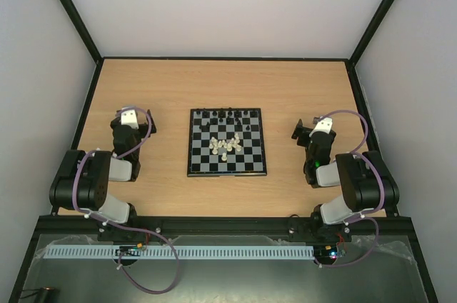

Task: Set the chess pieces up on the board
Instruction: Move the chess piece to the chessboard.

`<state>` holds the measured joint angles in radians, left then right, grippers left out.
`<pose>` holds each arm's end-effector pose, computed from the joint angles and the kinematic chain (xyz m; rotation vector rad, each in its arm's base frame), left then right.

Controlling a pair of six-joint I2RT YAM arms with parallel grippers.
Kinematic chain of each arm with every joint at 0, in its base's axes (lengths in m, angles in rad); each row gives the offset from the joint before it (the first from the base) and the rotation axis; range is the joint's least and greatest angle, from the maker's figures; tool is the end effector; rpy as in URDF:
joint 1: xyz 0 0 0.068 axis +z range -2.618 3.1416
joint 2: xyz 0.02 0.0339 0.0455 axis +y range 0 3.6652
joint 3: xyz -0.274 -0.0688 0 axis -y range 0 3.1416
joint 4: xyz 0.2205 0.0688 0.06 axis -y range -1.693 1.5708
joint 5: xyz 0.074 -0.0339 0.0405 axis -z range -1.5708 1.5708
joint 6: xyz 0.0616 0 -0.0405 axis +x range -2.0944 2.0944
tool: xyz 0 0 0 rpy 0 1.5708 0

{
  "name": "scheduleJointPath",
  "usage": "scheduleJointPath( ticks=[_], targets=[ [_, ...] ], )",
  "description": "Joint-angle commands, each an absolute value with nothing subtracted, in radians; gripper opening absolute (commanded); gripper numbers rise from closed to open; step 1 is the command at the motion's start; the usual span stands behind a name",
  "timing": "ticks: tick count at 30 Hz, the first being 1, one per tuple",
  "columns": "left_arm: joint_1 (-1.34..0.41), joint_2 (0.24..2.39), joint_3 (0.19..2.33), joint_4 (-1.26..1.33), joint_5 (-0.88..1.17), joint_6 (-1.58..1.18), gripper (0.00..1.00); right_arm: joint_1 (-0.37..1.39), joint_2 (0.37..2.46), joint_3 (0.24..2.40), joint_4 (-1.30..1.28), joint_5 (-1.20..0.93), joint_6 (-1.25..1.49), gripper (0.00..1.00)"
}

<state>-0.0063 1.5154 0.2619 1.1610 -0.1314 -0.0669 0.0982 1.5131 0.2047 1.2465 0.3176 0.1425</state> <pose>0.2652 0.0064 0.1838 -0.1498 1.6560 0.0538 0.2523 0.0055 0.1815 0.2783 1.6062 -0.0744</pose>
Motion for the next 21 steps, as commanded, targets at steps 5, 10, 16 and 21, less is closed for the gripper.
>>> scheduleJointPath(
  ticks=[5, 10, 16, 21],
  targets=[
    [-0.009, 1.525, 0.261, 1.212, -0.132, -0.063, 1.00, 0.093, 1.519, 0.220, 1.263, 0.323, 0.148, 0.99],
    [-0.009, 1.525, 0.261, 1.212, -0.132, -0.064, 1.00, 0.092, 1.517, 0.219, 1.263, 0.323, 0.148, 0.99],
    [-0.019, 1.509, 0.278, 1.189, -0.160, -0.060, 1.00, 0.093, 1.513, 0.209, 1.278, 0.323, 0.146, 0.99],
    [-0.167, 1.412, 0.490, 0.793, -0.338, 0.010, 1.00, 0.096, 1.360, 0.248, 1.057, 0.338, 0.171, 0.99]
  ],
)
